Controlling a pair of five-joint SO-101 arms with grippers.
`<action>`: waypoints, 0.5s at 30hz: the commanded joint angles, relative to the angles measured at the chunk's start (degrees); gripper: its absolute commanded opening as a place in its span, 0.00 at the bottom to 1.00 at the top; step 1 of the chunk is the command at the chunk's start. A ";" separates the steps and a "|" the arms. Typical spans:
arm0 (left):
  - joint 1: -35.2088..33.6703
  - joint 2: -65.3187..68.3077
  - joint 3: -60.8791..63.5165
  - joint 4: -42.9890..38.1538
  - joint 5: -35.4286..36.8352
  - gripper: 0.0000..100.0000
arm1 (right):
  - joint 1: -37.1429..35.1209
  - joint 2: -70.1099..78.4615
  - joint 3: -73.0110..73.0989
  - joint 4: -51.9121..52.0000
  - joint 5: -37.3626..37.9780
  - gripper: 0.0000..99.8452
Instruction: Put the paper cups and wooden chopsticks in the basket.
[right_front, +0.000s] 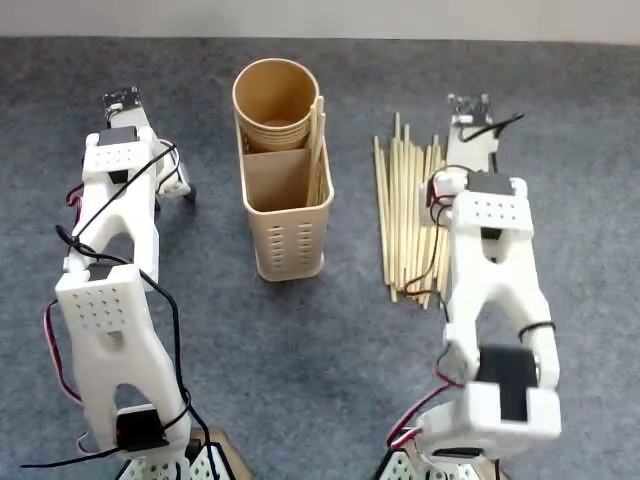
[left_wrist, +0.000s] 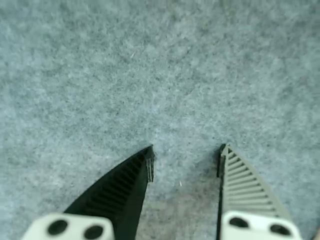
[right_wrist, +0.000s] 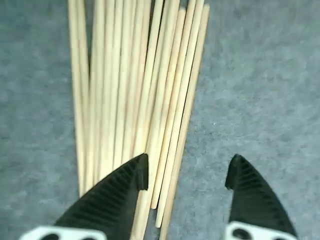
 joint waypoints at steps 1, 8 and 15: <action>0.57 0.13 -1.27 -0.53 -0.62 0.22 | 0.57 4.00 -0.48 -1.54 0.44 0.24; 0.57 0.13 -1.27 -0.53 -0.62 0.22 | 0.57 12.44 -0.48 -4.53 0.44 0.23; 0.57 0.13 -1.27 -0.53 -0.62 0.22 | 0.57 15.25 -0.48 -4.70 0.44 0.02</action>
